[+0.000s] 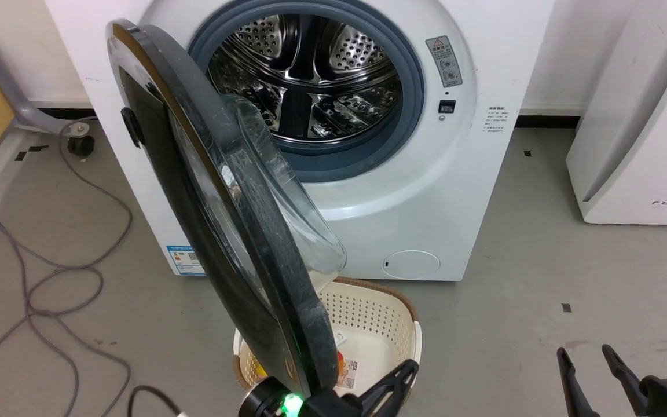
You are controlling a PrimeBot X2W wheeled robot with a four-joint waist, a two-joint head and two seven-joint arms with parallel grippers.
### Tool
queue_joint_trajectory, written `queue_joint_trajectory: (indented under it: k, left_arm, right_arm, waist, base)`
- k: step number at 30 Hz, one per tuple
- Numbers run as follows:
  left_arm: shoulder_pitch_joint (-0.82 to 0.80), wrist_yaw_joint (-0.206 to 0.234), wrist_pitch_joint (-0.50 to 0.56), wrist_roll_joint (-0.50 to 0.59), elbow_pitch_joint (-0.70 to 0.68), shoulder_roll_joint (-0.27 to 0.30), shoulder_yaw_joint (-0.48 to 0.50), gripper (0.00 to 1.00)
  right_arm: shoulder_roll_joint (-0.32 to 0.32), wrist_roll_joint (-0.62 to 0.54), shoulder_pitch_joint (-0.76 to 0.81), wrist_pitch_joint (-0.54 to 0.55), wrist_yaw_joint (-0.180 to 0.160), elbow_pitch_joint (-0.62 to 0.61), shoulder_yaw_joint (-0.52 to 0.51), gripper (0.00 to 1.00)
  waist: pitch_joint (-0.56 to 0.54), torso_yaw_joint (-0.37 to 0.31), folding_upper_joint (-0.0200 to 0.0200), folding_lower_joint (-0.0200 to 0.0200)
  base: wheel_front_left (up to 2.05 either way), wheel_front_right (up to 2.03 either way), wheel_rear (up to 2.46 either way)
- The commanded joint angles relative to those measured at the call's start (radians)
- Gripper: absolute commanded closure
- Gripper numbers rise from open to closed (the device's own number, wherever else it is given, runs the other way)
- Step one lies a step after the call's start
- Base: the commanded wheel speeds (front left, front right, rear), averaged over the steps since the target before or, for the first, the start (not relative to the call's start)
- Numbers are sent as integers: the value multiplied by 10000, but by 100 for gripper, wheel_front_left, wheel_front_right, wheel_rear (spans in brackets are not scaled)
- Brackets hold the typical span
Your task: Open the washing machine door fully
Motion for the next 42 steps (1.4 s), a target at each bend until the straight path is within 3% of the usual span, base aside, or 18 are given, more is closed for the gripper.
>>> queue_joint_trajectory:
  k: [1, 13, 21, 35, 42]
  left_arm:
    - [-251, 75, -47, 2, 188, -101, 67, 100]
    - [-1146, 1211, -877, -239, 2080, -605, 875, 100]
    - [-1108, 1602, -1139, -192, 2450, -548, 1070, 100]
    - [-24, 2121, -1211, -337, 1403, -93, 1316, 100]
    - [732, 2451, -1126, -416, 465, 207, 1497, 100]
  right_arm:
    - [36, 123, 11, -58, 6, 44, 11, 0]
    - [36, 244, -28, -120, 6, 334, 0, 0]
    - [36, 395, -77, -350, 6, 490, 29, 0]
    - [36, 434, -52, -385, 6, 764, 29, 0]
    - [36, 391, -19, -259, 6, 768, 15, 0]
  waist:
    - [13, -10, 0, 0]
    - [94, -253, 0, 0]
    - [109, -160, 0, 0]
    - [29, 201, 0, 0]
    - [-4, 702, 0, 0]
  base:
    - [0, 0, 0]
    - [0, 0, 0]
    - [0, 0, 0]
    - [0, 0, 0]
    - [0, 0, 0]
